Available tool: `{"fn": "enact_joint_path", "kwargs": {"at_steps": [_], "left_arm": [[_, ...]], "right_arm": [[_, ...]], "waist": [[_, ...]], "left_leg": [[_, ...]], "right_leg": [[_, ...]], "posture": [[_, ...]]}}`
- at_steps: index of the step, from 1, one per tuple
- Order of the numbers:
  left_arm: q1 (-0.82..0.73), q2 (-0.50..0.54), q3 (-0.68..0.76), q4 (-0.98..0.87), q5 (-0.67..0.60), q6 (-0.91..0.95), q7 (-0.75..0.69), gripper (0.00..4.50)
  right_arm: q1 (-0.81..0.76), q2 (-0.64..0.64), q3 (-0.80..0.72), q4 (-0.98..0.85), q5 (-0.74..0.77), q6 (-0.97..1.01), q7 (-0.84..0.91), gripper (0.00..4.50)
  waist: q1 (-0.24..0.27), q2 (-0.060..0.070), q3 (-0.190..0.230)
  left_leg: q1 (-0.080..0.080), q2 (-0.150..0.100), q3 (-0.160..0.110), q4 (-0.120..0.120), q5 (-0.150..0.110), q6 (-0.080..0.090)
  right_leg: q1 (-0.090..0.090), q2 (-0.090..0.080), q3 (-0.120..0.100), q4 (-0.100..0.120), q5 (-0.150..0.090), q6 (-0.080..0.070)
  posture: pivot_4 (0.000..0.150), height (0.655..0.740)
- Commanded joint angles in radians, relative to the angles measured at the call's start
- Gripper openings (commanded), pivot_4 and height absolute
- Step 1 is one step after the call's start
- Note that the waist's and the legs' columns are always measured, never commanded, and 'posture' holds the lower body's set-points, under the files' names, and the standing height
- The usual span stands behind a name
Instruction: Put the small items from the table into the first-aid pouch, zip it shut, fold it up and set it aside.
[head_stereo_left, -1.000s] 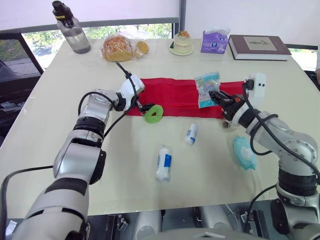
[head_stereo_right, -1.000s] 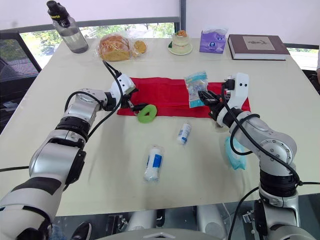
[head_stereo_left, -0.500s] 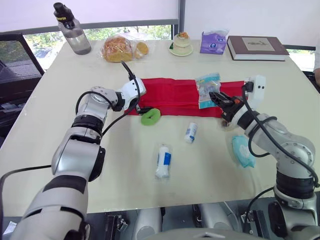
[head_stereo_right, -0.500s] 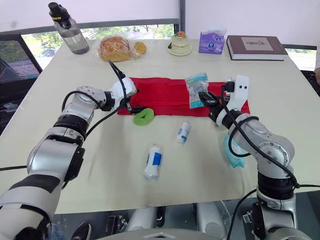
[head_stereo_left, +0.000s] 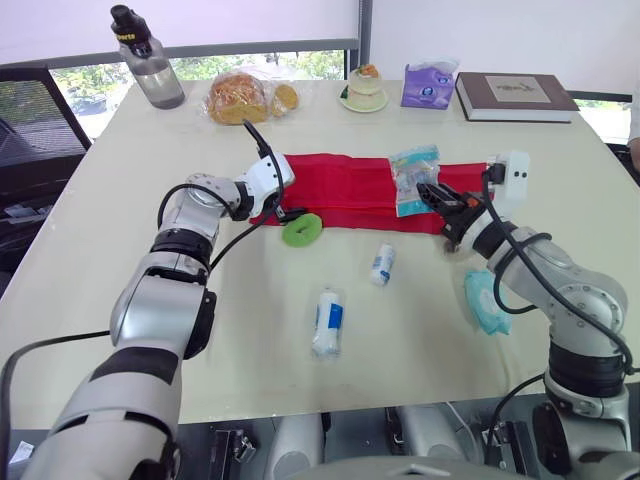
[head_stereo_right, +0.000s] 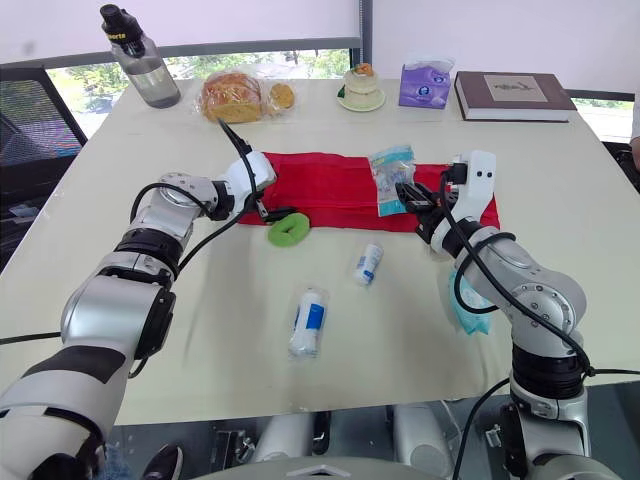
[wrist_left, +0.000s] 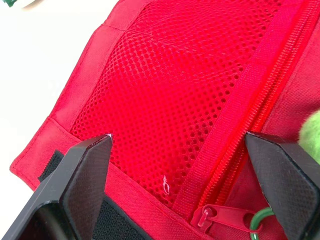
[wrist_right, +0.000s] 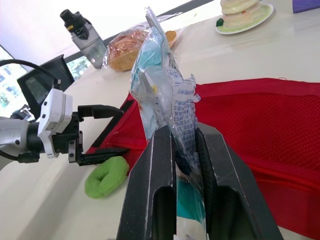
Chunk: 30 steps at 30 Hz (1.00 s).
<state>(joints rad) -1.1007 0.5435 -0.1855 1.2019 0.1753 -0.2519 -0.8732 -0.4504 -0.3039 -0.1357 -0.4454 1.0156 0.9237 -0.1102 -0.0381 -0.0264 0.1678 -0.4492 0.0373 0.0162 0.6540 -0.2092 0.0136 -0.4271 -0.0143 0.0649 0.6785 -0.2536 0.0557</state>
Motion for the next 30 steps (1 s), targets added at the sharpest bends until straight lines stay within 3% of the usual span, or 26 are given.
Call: {"fn": "enact_joint_path", "kwargs": {"at_steps": [1, 7, 10, 12, 14, 15, 17, 19, 30], "left_arm": [[-0.031, 0.005, 0.014, 0.005, 0.011, -0.014, 0.032, 4.45], [-0.042, -0.005, 0.022, 0.013, 0.01, -0.019, 0.059, 4.45], [-0.034, -0.008, 0.009, 0.017, 0.024, -0.028, 0.054, 3.77], [-0.028, -0.01, 0.01, 0.02, 0.025, -0.028, 0.043, 2.81], [-0.024, -0.013, 0.017, 0.023, 0.017, -0.023, 0.024, 1.99], [-0.024, -0.015, 0.023, 0.024, 0.011, -0.018, 0.014, 1.8], [-0.025, -0.016, 0.028, 0.023, 0.01, -0.016, 0.006, 0.78], [-0.028, -0.019, 0.028, 0.021, 0.011, -0.019, -0.004, 0.06], [0.021, -0.116, 0.072, -0.1, -0.093, 0.013, -0.248, 0.06]], "right_arm": [[-0.021, 0.007, -0.014, -0.029, -0.005, -0.024, 0.015, 0.04], [-0.032, 0.017, -0.011, -0.023, -0.02, -0.022, 0.025, 0.04], [-0.033, 0.023, -0.01, -0.024, -0.027, -0.02, 0.028, 0.04], [-0.033, 0.026, -0.009, -0.025, -0.031, -0.019, 0.029, 0.04], [-0.031, 0.027, -0.011, -0.025, -0.034, -0.019, 0.03, 0.04], [-0.031, 0.027, -0.013, -0.025, -0.035, -0.019, 0.03, 0.04], [-0.03, 0.029, -0.015, -0.025, -0.039, -0.018, 0.03, 0.04], [-0.029, 0.033, -0.017, -0.025, -0.042, -0.018, 0.028, 0.04], [0.012, 0.07, -0.039, -0.013, 0.035, 0.05, -0.022, 0.04]], "waist": [[0.0, 0.0, 0.0], [0.0, 0.0, 0.0], [0.0, 0.0, 0.0], [0.0, 0.0, 0.0], [0.0, 0.0, 0.0], [0.0, 0.0, 0.0], [0.0, 0.0, 0.0], [-0.001, 0.0, 0.0], [0.005, 0.0, 0.0]], "left_leg": [[0.0, 0.0, 0.0, 0.0, 0.0, 0.0], [0.0, 0.0, 0.0, 0.0, 0.0, 0.0], [0.0, 0.0, 0.0, 0.0, 0.0, 0.0], [0.0, 0.0, 0.0, 0.0, 0.0, 0.0], [0.0, 0.0, 0.0, 0.0, 0.0, 0.0], [0.0, 0.0, 0.0, 0.0, 0.0, 0.0], [0.0, 0.0, 0.0, 0.0, 0.0, 0.0], [0.0, 0.0, 0.0, 0.0, 0.0, 0.0], [0.0, 0.0, 0.0, 0.0, 0.0, 0.0]], "right_leg": [[0.0, 0.0, 0.0, 0.0, 0.0, 0.0], [0.0, 0.0, 0.0, 0.0, 0.0, 0.0], [0.0, 0.0, 0.0, 0.0, 0.0, 0.0], [0.0, 0.0, 0.0, 0.0, 0.0, 0.0], [0.0, 0.0, 0.0, 0.0, 0.0, 0.0], [0.0, 0.0, 0.0, 0.0, 0.0, 0.0], [0.0, 0.0, 0.0, 0.0, 0.0, 0.0], [0.0, 0.0, 0.0, 0.0, 0.0, 0.0], [0.0, -0.001, 0.0, 0.0, 0.0, 0.0]], "posture": [[0.15, 0.74], [0.15, 0.74], [0.15, 0.74], [0.15, 0.74], [0.15, 0.74], [0.15, 0.74], [0.15, 0.74], [0.15, 0.74], [0.15, 0.74]]}}
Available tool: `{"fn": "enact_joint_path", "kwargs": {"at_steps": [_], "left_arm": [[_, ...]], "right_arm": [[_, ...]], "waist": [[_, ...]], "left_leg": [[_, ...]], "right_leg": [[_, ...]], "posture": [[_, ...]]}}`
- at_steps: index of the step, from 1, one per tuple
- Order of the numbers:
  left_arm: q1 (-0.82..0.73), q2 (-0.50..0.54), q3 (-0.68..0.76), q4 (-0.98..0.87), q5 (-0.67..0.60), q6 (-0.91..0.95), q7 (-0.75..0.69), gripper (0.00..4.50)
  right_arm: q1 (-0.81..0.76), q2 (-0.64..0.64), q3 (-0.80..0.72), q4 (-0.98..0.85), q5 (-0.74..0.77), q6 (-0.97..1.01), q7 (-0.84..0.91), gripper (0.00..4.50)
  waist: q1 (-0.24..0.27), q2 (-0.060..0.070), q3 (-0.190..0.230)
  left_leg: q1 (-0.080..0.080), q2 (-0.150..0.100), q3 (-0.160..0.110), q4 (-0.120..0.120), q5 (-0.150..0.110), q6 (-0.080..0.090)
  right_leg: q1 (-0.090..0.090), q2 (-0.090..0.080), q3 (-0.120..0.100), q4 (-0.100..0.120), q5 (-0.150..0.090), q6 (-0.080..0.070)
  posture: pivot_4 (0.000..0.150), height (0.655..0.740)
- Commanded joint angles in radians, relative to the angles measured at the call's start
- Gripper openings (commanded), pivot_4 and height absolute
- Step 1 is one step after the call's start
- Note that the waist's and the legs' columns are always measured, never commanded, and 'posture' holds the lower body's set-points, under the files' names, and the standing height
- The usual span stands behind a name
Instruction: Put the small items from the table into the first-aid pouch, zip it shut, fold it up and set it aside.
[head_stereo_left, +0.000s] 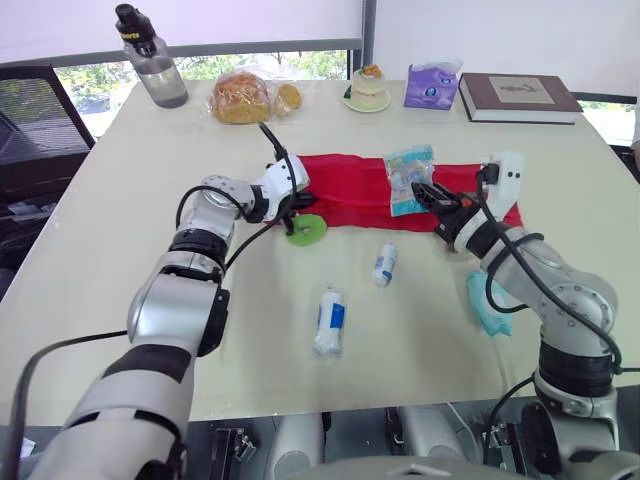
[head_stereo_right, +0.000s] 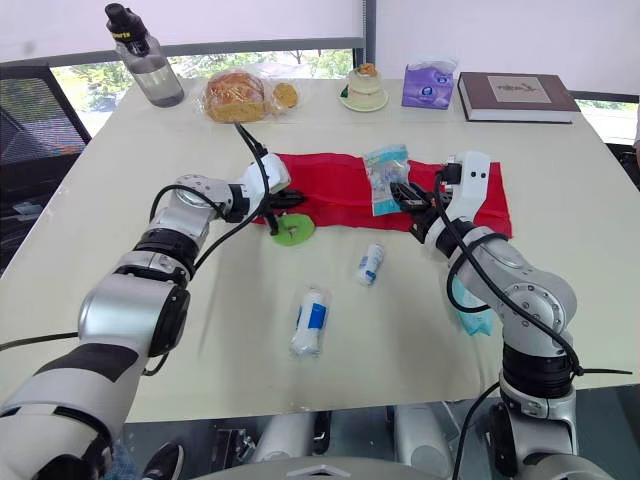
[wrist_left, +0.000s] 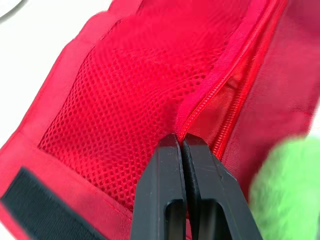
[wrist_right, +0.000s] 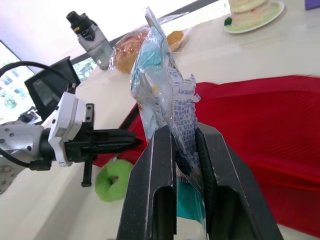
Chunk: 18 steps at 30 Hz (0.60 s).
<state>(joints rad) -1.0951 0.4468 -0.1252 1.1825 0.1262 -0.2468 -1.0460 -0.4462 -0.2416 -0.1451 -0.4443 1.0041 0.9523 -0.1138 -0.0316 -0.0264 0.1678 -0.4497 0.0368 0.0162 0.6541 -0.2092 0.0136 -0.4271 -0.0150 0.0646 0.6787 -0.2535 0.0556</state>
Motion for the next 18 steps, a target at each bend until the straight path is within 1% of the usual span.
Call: {"fn": "enact_joint_path", "kwargs": {"at_steps": [1, 3, 8, 14, 18], "left_arm": [[0.022, -0.026, 0.01, -0.099, -0.048, 0.016, -0.084, 0.06], [0.029, -0.034, 0.011, -0.128, -0.051, 0.032, -0.085, 0.06], [0.062, -0.046, 0.003, -0.226, -0.067, 0.067, -0.12, 0.06], [0.095, -0.043, 0.003, -0.312, -0.079, 0.122, -0.122, 0.06], [0.115, -0.045, 0.009, -0.359, -0.088, 0.152, -0.117, 0.06]], "right_arm": [[0.012, 0.014, -0.034, -0.005, 0.062, 0.035, -0.033, 0.04], [0.016, 0.027, -0.041, 0.014, 0.084, 0.057, -0.062, 0.04], [0.019, 0.108, -0.056, 0.099, 0.174, 0.121, -0.179, 0.04], [-0.007, 0.182, -0.049, 0.178, 0.215, 0.149, -0.259, 0.04], [-0.051, 0.25, -0.061, 0.287, 0.221, 0.142, -0.307, 0.04]], "waist": [[-0.002, 0.0, 0.0], [-0.005, 0.0, 0.0], [-0.01, 0.0, 0.0], [-0.01, 0.0, 0.0], [-0.01, 0.0, 0.0]], "left_leg": [[0.0, 0.0, 0.0, 0.0, 0.0, 0.0], [0.0, 0.0, 0.0, 0.0, 0.0, 0.0], [0.001, 0.001, -0.001, 0.0, 0.0, 0.0], [0.001, 0.001, 0.0, 0.0, 0.0, 0.0], [0.001, 0.001, 0.0, 0.0, 0.0, 0.0]], "right_leg": [[0.0, 0.0, 0.0, 0.0, 0.0, 0.0], [0.0, 0.0, 0.0, 0.0, 0.0, 0.0], [0.0, 0.001, 0.0, 0.002, 0.0, 0.0], [0.0, 0.001, 0.0, 0.001, 0.0, 0.0], [0.0, 0.001, 0.0, 0.002, 0.0, 0.0]], "posture": [[0.15, 0.74], [0.15, 0.74], [0.15, 0.74], [0.15, 0.74], [0.15, 0.74]]}}
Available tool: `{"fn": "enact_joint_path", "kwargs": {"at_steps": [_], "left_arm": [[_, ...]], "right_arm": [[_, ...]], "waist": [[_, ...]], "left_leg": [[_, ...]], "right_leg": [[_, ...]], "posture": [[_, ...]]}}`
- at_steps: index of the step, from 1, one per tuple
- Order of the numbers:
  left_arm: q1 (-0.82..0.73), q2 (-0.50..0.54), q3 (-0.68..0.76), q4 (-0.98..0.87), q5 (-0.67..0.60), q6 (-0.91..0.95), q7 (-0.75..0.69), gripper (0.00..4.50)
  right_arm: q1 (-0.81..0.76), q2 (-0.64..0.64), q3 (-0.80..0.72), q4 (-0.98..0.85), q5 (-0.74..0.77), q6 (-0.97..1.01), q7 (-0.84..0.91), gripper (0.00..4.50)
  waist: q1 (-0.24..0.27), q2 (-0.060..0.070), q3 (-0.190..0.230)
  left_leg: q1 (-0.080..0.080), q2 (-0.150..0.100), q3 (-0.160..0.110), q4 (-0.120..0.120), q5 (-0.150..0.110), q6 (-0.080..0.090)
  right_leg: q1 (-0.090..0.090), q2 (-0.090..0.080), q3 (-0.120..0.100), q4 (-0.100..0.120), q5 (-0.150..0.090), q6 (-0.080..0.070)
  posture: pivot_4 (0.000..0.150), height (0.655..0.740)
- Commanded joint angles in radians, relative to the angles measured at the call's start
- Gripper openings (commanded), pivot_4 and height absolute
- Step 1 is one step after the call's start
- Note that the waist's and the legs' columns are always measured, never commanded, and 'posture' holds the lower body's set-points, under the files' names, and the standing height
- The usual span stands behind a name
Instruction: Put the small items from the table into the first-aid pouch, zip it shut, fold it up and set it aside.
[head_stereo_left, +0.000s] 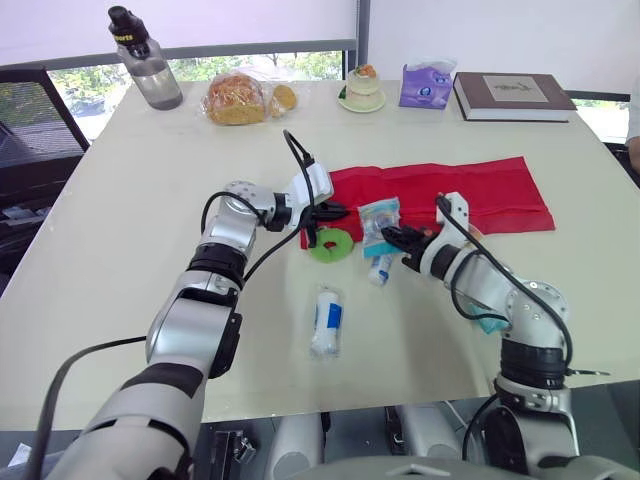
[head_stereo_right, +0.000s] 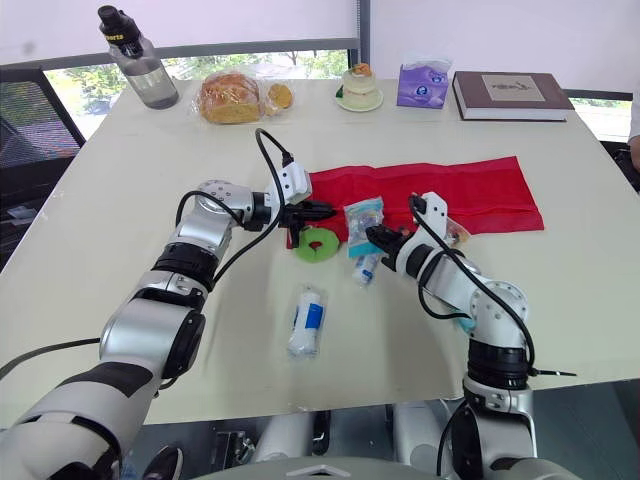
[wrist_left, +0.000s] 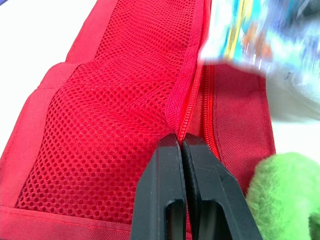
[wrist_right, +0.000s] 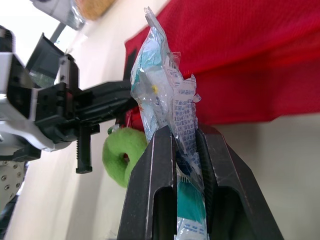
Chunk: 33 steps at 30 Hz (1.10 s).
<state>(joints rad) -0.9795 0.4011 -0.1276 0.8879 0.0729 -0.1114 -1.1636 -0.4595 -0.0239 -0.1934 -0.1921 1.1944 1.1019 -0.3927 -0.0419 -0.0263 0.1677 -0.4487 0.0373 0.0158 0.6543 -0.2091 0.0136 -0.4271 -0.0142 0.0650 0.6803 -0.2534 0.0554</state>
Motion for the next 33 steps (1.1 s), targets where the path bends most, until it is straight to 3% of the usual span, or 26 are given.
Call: {"fn": "enact_joint_path", "kwargs": {"at_steps": [1, 20, 33], "left_arm": [[0.003, 0.0, 0.014, -0.075, -0.039, 0.026, 0.002, 0.06], [0.056, -0.002, 0.037, -0.229, -0.129, 0.151, 0.05, 0.06], [0.073, -0.011, 0.029, -0.267, -0.151, 0.184, 0.073, 0.06]], "right_arm": [[-0.05, 0.045, -0.019, 0.06, 0.033, -0.008, -0.037, 0.04], [-0.148, 0.09, -0.071, 0.235, 0.099, 0.065, -0.128, 0.04], [-0.193, 0.06, -0.024, 0.247, 0.083, 0.154, -0.056, 0.04]], "waist": [[0.0, 0.0, 0.0], [-0.002, 0.0, 0.0], [-0.002, 0.0, 0.0]], "left_leg": [[0.0, 0.0, 0.0, 0.0, 0.0, 0.0], [0.0, 0.0, 0.0, 0.0, 0.0, 0.0], [0.0, 0.0, 0.0, 0.0, 0.0, 0.0]], "right_leg": [[0.0, 0.0, 0.0, 0.0, 0.0, 0.0], [0.0, 0.0, 0.0, 0.0, 0.0, 0.0], [0.0, 0.0, 0.0, 0.0, 0.0, 0.0]], "posture": [[0.15, 0.74], [0.15, 0.74], [0.15, 0.74]]}}
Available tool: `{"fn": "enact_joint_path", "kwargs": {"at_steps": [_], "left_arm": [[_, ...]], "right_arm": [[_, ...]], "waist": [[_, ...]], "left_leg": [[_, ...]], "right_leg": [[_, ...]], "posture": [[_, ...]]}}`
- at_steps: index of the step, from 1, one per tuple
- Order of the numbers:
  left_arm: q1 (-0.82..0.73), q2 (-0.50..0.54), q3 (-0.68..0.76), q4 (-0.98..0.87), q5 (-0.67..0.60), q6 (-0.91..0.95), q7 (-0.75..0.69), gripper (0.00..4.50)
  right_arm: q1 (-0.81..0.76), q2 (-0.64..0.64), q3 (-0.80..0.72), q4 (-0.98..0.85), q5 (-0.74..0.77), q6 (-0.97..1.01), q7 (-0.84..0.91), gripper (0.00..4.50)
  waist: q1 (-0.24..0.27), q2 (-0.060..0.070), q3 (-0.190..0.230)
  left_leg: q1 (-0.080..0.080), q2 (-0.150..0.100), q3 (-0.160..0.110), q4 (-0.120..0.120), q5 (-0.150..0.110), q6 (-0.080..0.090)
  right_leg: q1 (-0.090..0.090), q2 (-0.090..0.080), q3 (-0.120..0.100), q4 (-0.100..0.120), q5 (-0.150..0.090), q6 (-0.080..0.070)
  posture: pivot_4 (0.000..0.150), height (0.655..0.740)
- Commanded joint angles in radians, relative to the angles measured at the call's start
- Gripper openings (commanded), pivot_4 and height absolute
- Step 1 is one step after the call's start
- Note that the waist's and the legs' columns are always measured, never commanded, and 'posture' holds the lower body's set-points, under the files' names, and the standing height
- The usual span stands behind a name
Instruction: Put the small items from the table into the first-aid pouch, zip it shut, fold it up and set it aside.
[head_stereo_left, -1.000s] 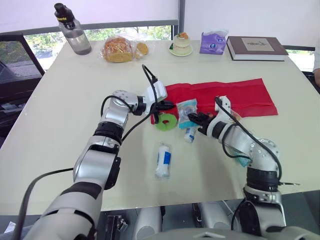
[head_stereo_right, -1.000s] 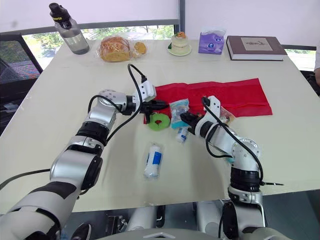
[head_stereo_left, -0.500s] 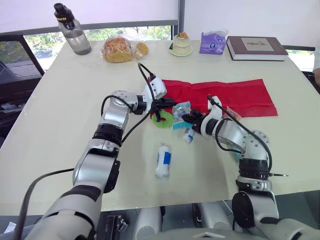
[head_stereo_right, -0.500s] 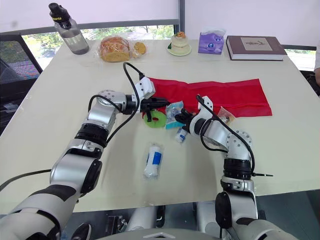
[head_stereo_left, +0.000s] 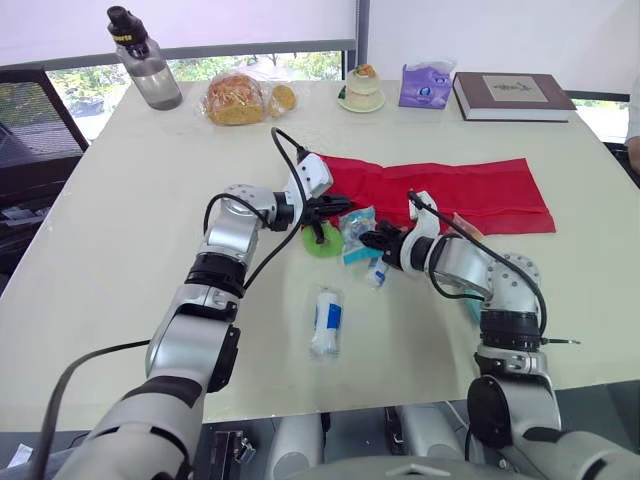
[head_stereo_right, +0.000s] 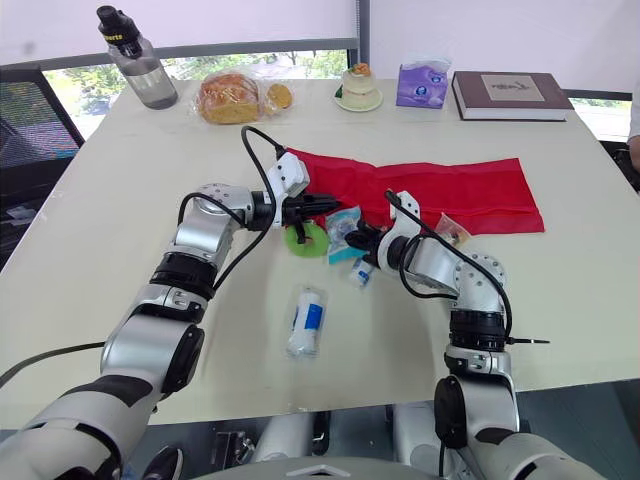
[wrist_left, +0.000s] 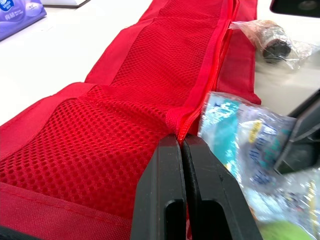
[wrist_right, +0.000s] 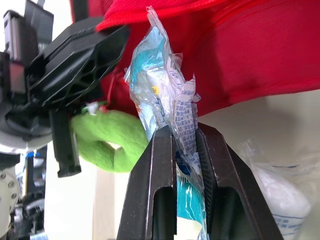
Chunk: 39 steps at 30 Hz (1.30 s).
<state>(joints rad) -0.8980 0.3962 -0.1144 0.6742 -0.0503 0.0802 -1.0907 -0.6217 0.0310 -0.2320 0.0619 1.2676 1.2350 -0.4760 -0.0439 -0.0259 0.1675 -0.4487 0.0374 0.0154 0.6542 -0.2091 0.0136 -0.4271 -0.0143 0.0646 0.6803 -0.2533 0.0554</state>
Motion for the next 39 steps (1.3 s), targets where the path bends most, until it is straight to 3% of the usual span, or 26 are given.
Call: {"fn": "enact_joint_path", "kwargs": {"at_steps": [1, 12, 19, 26, 39], "left_arm": [[-0.008, -0.006, 0.015, -0.057, -0.031, -0.006, -0.001, 0.06], [0.051, 0.033, -0.004, -0.138, -0.053, 0.018, -0.064, 0.06], [0.063, 0.057, -0.019, -0.099, -0.029, -0.006, -0.065, 0.06], [0.083, 0.028, -0.031, -0.144, -0.055, 0.024, -0.085, 0.06], [0.073, -0.024, -0.027, -0.163, -0.079, 0.062, -0.084, 0.06]], "right_arm": [[-0.035, 0.005, 0.016, -0.003, 0.008, 0.025, 0.033, 0.04], [-0.092, 0.013, -0.087, 0.121, -0.007, -0.041, 0.045, 0.04], [-0.095, 0.002, -0.135, 0.105, 0.038, -0.037, 0.063, 0.04], [-0.09, 0.089, -0.188, 0.1, 0.081, -0.138, 0.004, 0.04], [-0.158, 0.15, -0.124, 0.178, -0.11, -0.334, 0.117, 0.04]], "waist": [[0.0, 0.0, 0.0], [-0.001, 0.0, 0.0], [0.001, 0.0, 0.0], [0.0, 0.0, 0.0], [0.0, 0.0, 0.0]], "left_leg": [[0.0, 0.0, 0.0, 0.0, 0.0, 0.0], [0.0, 0.0, 0.0, 0.0, 0.0, 0.0], [0.0, 0.0, 0.0, 0.0, 0.0, 0.0], [0.0, 0.0, 0.0, 0.0, 0.0, 0.0], [0.0, 0.0, 0.0, 0.0, 0.0, 0.0]], "right_leg": [[0.0, 0.0, 0.0, 0.0, 0.0, 0.0], [0.0, 0.0, 0.0, 0.0, 0.0, 0.0], [0.0, 0.0, 0.0, 0.0, 0.0, 0.0], [0.0, 0.0, 0.0, 0.0, 0.0, 0.0], [0.0, 0.0, 0.0, 0.0, 0.0, 0.0]], "posture": [[0.15, 0.74], [0.15, 0.74], [0.15, 0.74], [0.15, 0.74], [0.15, 0.74]]}}
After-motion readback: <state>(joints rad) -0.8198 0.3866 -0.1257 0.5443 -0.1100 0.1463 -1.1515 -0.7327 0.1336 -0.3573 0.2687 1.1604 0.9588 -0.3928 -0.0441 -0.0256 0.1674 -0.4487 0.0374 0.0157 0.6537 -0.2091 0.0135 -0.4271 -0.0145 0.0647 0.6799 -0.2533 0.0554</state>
